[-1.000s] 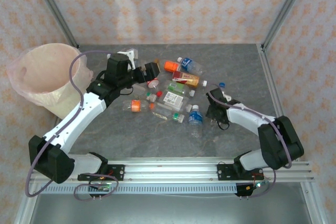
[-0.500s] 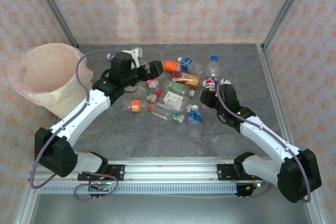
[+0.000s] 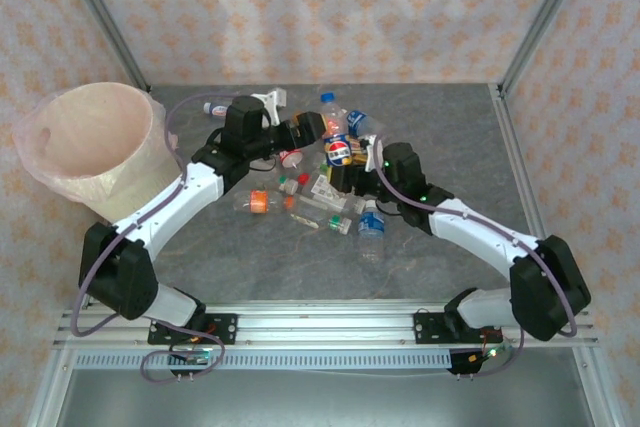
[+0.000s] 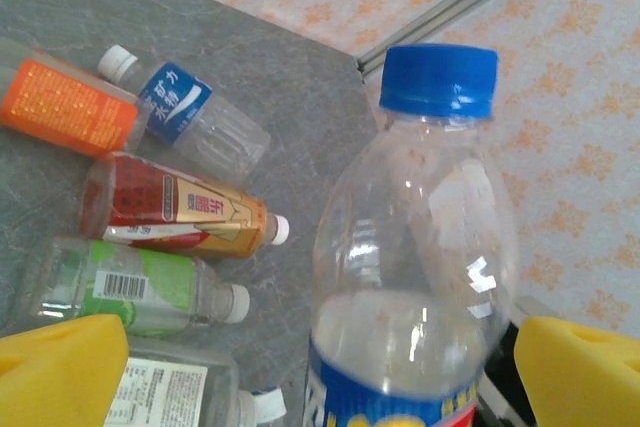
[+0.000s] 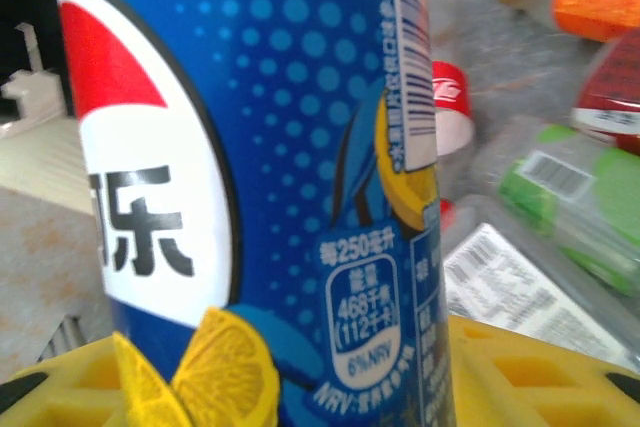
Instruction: Put the plastic bottles in the bin
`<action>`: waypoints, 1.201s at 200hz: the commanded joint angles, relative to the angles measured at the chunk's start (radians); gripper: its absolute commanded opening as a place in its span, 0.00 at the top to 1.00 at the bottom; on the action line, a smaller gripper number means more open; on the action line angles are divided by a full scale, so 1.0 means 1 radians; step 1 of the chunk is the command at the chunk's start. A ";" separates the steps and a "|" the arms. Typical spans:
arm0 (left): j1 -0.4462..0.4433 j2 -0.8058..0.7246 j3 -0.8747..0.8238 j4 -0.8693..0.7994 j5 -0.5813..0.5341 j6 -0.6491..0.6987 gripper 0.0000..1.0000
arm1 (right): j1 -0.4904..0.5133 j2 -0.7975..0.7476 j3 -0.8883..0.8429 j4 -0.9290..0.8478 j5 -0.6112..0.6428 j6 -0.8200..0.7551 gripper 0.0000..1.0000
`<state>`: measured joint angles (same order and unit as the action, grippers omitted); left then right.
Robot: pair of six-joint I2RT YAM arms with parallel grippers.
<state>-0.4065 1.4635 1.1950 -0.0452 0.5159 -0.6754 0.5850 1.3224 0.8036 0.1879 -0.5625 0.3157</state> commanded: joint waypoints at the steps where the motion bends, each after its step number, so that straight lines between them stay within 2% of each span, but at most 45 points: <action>1: -0.005 0.005 0.107 -0.034 -0.067 0.076 0.00 | 0.022 0.032 0.061 0.027 -0.074 -0.058 0.48; 27: -0.003 0.031 0.200 -0.131 -0.173 0.127 0.07 | 0.044 0.059 0.097 -0.002 -0.103 -0.083 0.48; 58: 0.000 0.064 0.261 -0.211 -0.258 0.118 0.22 | 0.058 0.071 0.111 0.015 -0.142 -0.085 0.48; 77: 0.003 0.071 0.266 -0.188 -0.231 0.113 0.33 | 0.064 0.077 0.123 0.004 -0.153 -0.097 0.48; 111: 0.004 0.102 0.297 -0.220 -0.210 0.106 0.38 | 0.064 0.077 0.131 0.029 -0.157 -0.093 0.48; 148: 0.004 0.103 0.305 -0.215 -0.204 0.106 0.61 | 0.064 0.078 0.144 0.007 -0.162 -0.122 0.47; 170: 0.004 0.100 0.319 -0.233 -0.210 0.117 0.71 | 0.064 0.078 0.147 -0.012 -0.156 -0.131 0.42; 190: 0.003 0.097 0.332 -0.259 -0.219 0.122 0.88 | 0.064 0.073 0.147 -0.016 -0.139 -0.130 0.35; 217: 0.003 0.083 0.334 -0.278 -0.251 0.128 1.00 | 0.064 0.059 0.154 -0.029 -0.108 -0.137 0.22; 240: 0.005 0.050 0.318 -0.278 -0.299 0.135 1.00 | 0.063 0.027 0.145 -0.037 -0.058 -0.154 0.12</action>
<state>-0.4057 1.5696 1.5063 -0.2947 0.2901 -0.5743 0.6453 1.4036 0.9207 0.1493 -0.6762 0.1951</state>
